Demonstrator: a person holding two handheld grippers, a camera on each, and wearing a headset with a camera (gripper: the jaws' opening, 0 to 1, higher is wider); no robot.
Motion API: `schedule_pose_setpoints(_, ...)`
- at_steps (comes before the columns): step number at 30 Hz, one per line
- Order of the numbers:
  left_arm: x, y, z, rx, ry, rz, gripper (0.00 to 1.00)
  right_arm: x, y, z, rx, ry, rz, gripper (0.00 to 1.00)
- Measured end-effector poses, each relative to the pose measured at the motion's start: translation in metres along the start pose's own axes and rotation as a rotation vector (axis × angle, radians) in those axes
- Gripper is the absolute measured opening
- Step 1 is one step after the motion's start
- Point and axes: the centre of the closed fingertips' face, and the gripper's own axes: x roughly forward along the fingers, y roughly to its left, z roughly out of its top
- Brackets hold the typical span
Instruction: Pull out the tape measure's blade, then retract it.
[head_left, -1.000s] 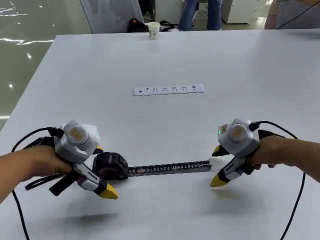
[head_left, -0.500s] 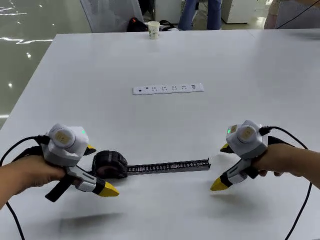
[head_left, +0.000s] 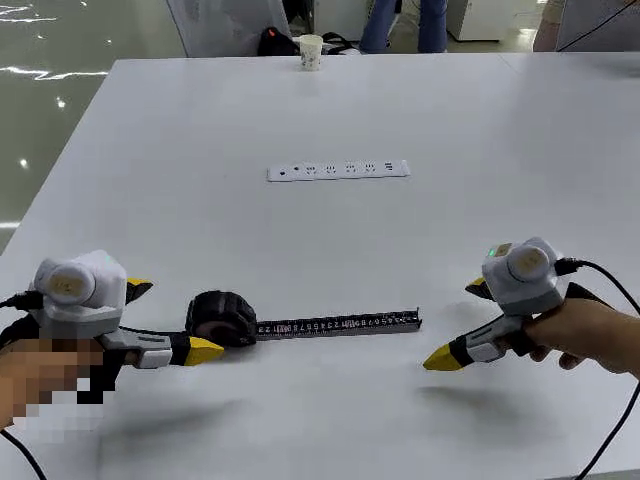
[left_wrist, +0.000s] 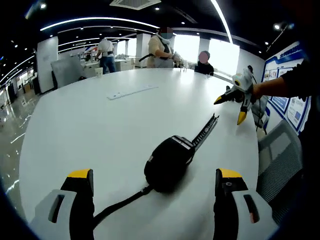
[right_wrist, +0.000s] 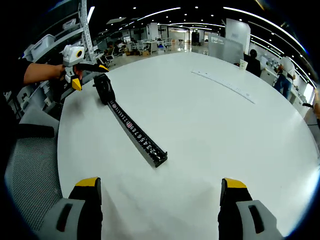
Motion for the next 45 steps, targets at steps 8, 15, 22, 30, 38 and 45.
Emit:
schedule_pose_setpoints(8,-0.013,0.005,-0.01,-0.044,-0.019,0.03,0.99,-0.018,0.008,0.004,-0.005,-0.119,-0.049,0.99)
schedule_pose_setpoints(15,-0.02,0.003,-0.02,-0.044,-0.018,0.056,0.99,-0.03,0.018,-0.003,-0.004,-0.156,-0.068,0.99)
schedule_pose_setpoints(22,-0.029,-0.01,-0.025,-0.039,-0.042,0.053,0.99,-0.045,0.015,-0.009,0.027,-0.213,-0.132,0.99)
schedule_pose_setpoints(30,-0.047,-0.016,-0.028,-0.023,-0.08,0.059,0.99,-0.063,0.023,-0.019,0.033,-0.252,-0.147,0.99)
schedule_pose_setpoints(38,-0.061,-0.023,-0.038,-0.031,-0.089,0.069,0.99,-0.071,0.028,-0.036,0.054,-0.243,-0.157,0.99)
schedule_pose_setpoints(45,-0.069,-0.029,-0.04,-0.023,-0.089,0.058,0.99,-0.077,0.033,-0.045,0.052,-0.225,-0.173,0.99)
